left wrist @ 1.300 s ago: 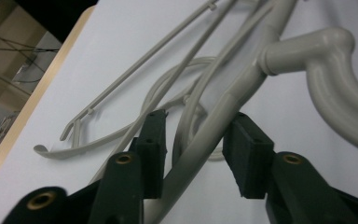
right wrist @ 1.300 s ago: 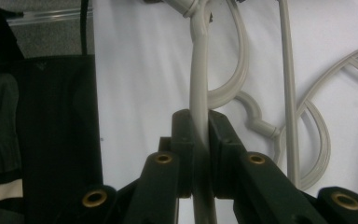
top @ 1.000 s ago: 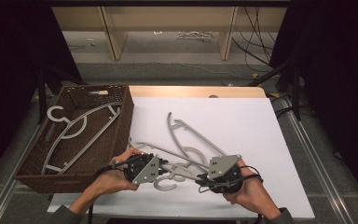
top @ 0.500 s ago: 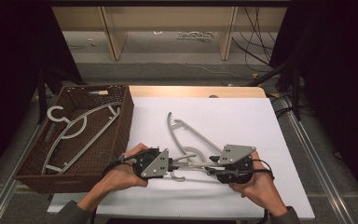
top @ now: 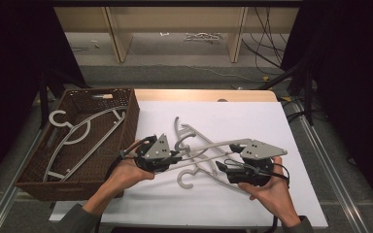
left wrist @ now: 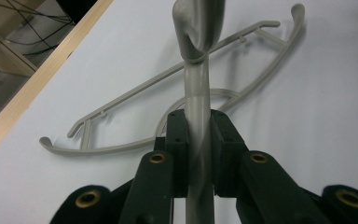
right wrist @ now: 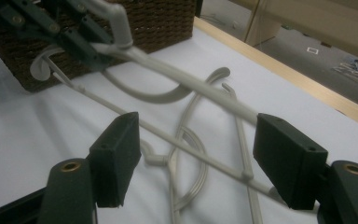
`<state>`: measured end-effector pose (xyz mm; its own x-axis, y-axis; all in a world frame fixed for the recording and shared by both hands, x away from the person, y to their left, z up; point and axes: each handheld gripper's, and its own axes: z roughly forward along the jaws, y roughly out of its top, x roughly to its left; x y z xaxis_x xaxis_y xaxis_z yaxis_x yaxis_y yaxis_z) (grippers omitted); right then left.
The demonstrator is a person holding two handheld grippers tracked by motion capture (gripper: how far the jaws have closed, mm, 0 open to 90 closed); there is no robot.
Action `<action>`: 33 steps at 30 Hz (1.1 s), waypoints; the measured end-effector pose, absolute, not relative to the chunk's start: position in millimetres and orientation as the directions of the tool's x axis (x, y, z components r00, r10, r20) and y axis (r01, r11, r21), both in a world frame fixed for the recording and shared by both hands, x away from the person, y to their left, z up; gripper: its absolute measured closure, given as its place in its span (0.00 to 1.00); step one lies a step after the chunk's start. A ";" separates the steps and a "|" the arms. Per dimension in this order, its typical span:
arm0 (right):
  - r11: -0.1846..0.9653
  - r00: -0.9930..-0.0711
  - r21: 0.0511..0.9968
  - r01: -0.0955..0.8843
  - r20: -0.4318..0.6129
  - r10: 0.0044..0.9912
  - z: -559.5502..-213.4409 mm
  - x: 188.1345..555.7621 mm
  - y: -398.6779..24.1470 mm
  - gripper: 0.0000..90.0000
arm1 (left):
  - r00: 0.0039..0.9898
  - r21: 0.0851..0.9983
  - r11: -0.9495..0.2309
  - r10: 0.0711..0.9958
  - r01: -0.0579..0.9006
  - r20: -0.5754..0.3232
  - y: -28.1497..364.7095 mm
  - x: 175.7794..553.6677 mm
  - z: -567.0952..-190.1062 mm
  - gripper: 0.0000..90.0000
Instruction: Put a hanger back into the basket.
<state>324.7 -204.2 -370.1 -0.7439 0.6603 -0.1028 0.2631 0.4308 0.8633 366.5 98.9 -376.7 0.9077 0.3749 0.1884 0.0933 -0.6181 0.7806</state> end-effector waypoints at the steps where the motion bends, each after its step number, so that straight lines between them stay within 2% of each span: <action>1: 0.422 -0.742 0.867 0.266 -0.096 0.663 -371.4 324.5 -203.5 0.36 | 0.905 0.788 -0.605 0.390 0.113 0.170 100.4 368.7 -374.4 0.88; 7: 0.411 -0.740 0.862 0.296 -0.065 0.669 -380.7 323.5 -201.8 0.34 | 0.878 0.841 -0.506 0.472 0.194 0.081 106.9 380.8 -359.2 0.88; 15: 0.369 -0.714 0.875 0.314 -0.038 0.699 -392.6 323.6 -206.1 0.31 | 0.840 0.884 -0.344 0.535 0.317 -0.093 127.2 392.4 -336.1 0.88; 16: 0.372 -0.711 0.872 0.318 -0.040 0.702 -393.5 323.7 -206.9 0.30 | 0.857 0.889 -0.375 0.514 0.263 -0.037 132.5 398.0 -332.2 0.88; 17: 0.369 -0.711 0.872 0.320 -0.037 0.703 -395.5 323.9 -206.5 0.30 | 0.839 0.889 -0.332 0.536 0.315 -0.098 133.9 395.1 -330.3 0.88; 18: 0.375 -0.710 0.868 0.326 -0.037 0.703 -397.1 323.7 -206.3 0.30 | 0.847 0.894 -0.341 0.526 0.291 -0.075 138.2 398.0 -326.8 0.88; 19: 0.375 -0.709 0.869 0.324 -0.040 0.704 -399.0 323.6 -205.9 0.30 | 0.830 0.892 -0.304 0.543 0.335 -0.126 139.9 395.3 -324.4 0.88; 20: 0.377 -0.712 0.866 0.328 -0.036 0.702 -400.4 323.3 -205.9 0.30 | 0.837 0.896 -0.312 0.536 0.315 -0.107 143.9 397.3 -320.9 0.88; 26: 0.381 -0.712 0.859 0.342 -0.028 0.702 -408.5 323.1 -205.7 0.29 | 0.833 0.910 -0.260 0.534 0.322 -0.142 166.1 396.2 -300.3 0.88; 27: 0.381 -0.711 0.857 0.347 -0.025 0.703 -409.4 322.8 -205.7 0.29 | 0.808 0.899 -0.217 0.552 0.379 -0.207 168.1 391.3 -297.0 0.88; 33: 0.392 -0.710 0.848 0.358 -0.025 0.704 -411.9 322.6 -207.0 0.29 | 0.785 0.914 -0.206 0.597 0.349 -0.165 198.4 390.8 -273.7 0.88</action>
<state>322.6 -207.0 -411.9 -0.7097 0.7041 -0.0254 0.3581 0.3916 0.8476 390.8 198.4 -273.7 0.7854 0.5965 -0.1654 0.3491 -0.2063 0.9141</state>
